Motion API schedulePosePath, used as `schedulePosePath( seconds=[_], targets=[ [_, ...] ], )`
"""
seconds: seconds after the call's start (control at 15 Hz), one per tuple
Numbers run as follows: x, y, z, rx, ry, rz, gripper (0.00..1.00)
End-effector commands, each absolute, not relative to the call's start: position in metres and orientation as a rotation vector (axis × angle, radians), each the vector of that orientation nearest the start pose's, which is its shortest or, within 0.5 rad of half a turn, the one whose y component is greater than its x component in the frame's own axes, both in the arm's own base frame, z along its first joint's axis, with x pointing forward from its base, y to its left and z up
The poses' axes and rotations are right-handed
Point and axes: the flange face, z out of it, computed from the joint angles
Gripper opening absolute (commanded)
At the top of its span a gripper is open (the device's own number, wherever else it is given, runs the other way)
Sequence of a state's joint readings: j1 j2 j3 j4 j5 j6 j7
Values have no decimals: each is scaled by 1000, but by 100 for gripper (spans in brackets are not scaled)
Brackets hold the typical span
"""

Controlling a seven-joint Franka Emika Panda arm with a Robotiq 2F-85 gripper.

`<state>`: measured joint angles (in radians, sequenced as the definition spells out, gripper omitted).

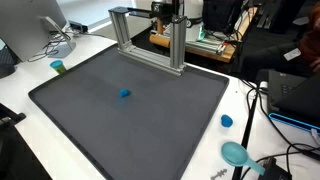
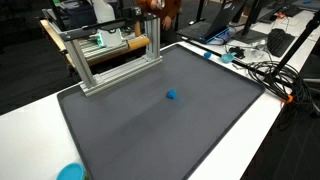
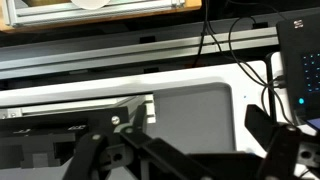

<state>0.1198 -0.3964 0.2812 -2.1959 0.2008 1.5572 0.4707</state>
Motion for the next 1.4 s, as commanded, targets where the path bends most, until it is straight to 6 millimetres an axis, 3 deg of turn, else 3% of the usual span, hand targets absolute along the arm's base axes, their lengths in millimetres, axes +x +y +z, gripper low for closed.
schedulePosePath(
  seconds=[0.0, 0.2, 0.53, 0.87, 1.0, 1.07, 1.33],
  targets=[
    [365, 191, 518, -3126, 199, 425, 100],
    [371, 184, 525, -3072, 228, 318, 100],
    [375, 127, 555, -2887, 305, 57, 100],
    [341, 66, 537, -2964, 98, 52, 100],
    [333, 49, 529, -3032, 122, 64, 100],
    [349, 62, 535, -2989, 133, 78, 100],
    [347, 60, 532, -2997, 136, 83, 100]
  ],
)
